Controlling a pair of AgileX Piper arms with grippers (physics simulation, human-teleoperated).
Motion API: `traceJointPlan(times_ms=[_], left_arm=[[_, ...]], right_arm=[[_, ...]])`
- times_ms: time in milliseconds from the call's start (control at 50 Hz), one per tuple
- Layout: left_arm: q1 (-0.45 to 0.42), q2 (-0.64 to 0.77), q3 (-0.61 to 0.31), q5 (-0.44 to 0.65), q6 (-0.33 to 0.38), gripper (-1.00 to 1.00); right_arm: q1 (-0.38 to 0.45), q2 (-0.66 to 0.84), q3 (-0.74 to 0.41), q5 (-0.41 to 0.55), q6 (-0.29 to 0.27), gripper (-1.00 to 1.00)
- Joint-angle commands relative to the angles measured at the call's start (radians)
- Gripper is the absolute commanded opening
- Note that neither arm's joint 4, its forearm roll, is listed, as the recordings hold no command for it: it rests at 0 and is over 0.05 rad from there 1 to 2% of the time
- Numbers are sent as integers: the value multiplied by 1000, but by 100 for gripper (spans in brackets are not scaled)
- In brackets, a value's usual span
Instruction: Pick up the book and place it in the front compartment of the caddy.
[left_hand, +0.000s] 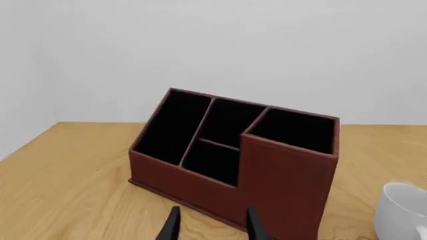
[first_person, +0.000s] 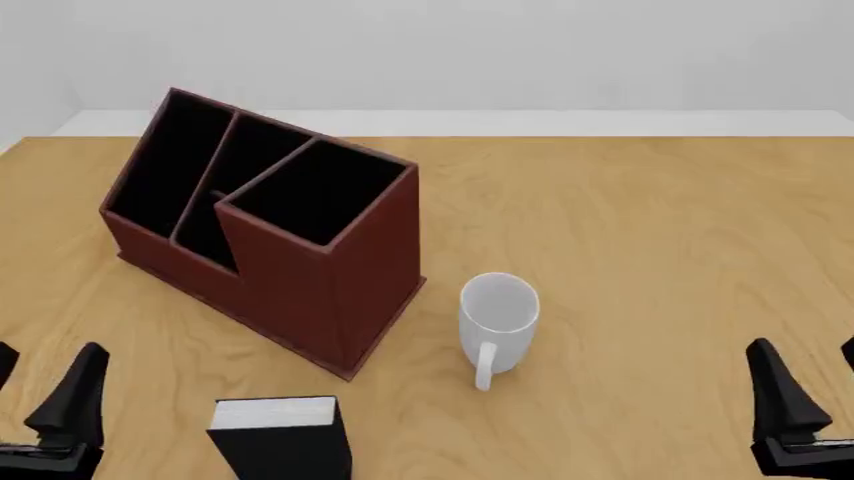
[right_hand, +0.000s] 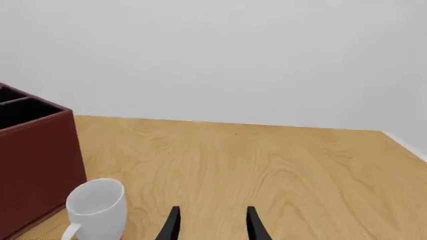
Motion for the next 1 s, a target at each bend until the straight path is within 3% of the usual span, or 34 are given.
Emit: traceJointPlan(times_ms=[20,40,80,120,160,280,460,480,520,640,700,800,840,940,1000], left_arm=[[-94,-26,-18,-12,29,100],[-129,-26,-30,-7,28,100],[-191,-26,-40,-39,106,100],[-262,-26,-71,-7,61,100],[-339,-25,-93,-8,128,100],[-483,16,-188,10,142,100],[-662,169,-356,19,305,100],[-636,188,-363,0,336,100],[-650,237,-405,20,329,100],[-739,359,-474,128,484,100],[-759,397,-556,220,475,100],[-765,410,-655,291,533,100],[-755,441,-697,324,516,100],[-799,494,-757,479,589,100],[-816,528,-817,579,588,100]], right_arm=[[-25,-34,52,17,74,100],[-28,-29,53,15,83,100],[-40,-22,54,12,96,100],[-40,-33,52,22,95,100],[-39,-41,50,30,97,100],[-45,-34,55,25,109,100],[-51,-38,54,33,122,100],[-52,-39,55,34,123,100],[-53,-40,54,37,126,100],[-56,-43,54,43,133,100],[-57,-45,55,46,134,100],[-56,-50,55,50,134,100],[-57,-52,55,53,136,100],[-54,-53,55,56,136,100],[-54,-54,55,59,138,100]])
